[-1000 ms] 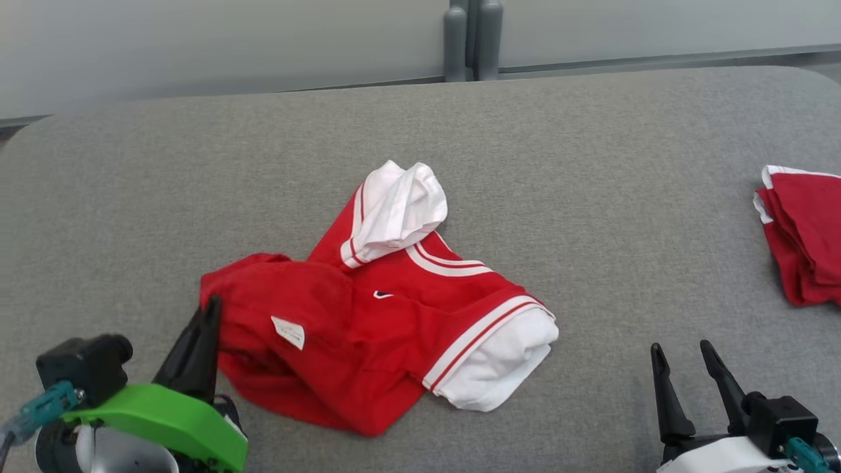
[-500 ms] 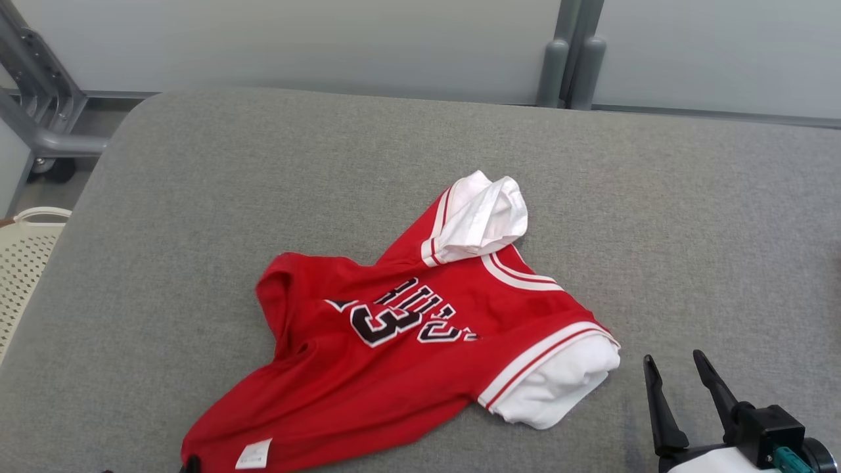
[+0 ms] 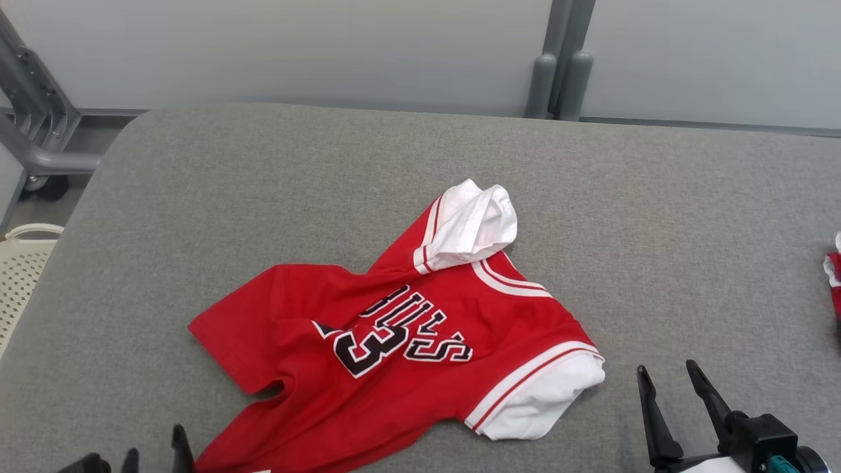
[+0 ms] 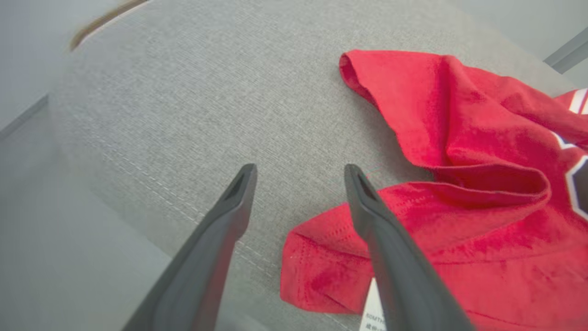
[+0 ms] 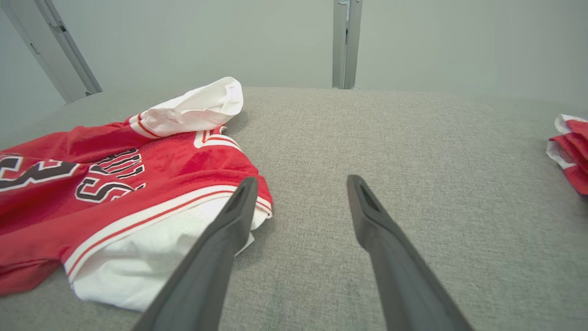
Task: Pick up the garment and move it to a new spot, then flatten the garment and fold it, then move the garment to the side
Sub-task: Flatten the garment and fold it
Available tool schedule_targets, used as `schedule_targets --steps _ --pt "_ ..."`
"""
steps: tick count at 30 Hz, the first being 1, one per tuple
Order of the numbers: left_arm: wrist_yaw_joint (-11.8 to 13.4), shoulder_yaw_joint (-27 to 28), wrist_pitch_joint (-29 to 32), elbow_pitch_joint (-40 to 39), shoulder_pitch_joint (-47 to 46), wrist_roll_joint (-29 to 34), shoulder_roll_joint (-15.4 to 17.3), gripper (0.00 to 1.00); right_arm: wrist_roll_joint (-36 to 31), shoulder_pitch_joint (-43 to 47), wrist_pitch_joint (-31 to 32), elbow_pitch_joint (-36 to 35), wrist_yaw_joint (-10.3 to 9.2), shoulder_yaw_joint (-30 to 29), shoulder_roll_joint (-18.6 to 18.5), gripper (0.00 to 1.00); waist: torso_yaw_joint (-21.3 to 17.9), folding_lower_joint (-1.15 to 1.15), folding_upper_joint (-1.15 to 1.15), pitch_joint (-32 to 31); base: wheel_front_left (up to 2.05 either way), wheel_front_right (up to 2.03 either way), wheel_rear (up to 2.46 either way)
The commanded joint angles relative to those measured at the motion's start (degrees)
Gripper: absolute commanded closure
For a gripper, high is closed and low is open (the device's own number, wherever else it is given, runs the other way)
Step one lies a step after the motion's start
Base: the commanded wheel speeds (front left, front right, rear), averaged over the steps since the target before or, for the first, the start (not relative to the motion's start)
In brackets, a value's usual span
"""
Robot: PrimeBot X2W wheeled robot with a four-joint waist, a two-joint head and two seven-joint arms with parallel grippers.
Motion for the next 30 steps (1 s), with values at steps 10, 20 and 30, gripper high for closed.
schedule_targets --steps 10,20,30 --pt "-0.40 -9.04 7.58 -15.34 -11.10 5.74 1.66 0.00 0.87 -1.82 -0.15 -0.35 -0.02 1.07 -0.18 0.00 -7.28 0.00 0.65 3.49 0.00 0.00 0.00" --pt "-6.24 -17.61 15.96 2.91 -29.74 7.61 -0.80 0.00 2.13 -5.45 -0.15 -0.05 -0.02 1.67 -0.15 0.00 -15.88 0.00 0.65 8.30 0.00 0.00 0.00" --pt "-10.50 -22.54 19.20 22.98 -43.07 12.79 1.04 0.00 4.49 -8.92 -0.15 0.22 -0.01 3.05 -0.15 0.00 -23.05 0.00 0.65 12.65 0.00 0.00 0.00"
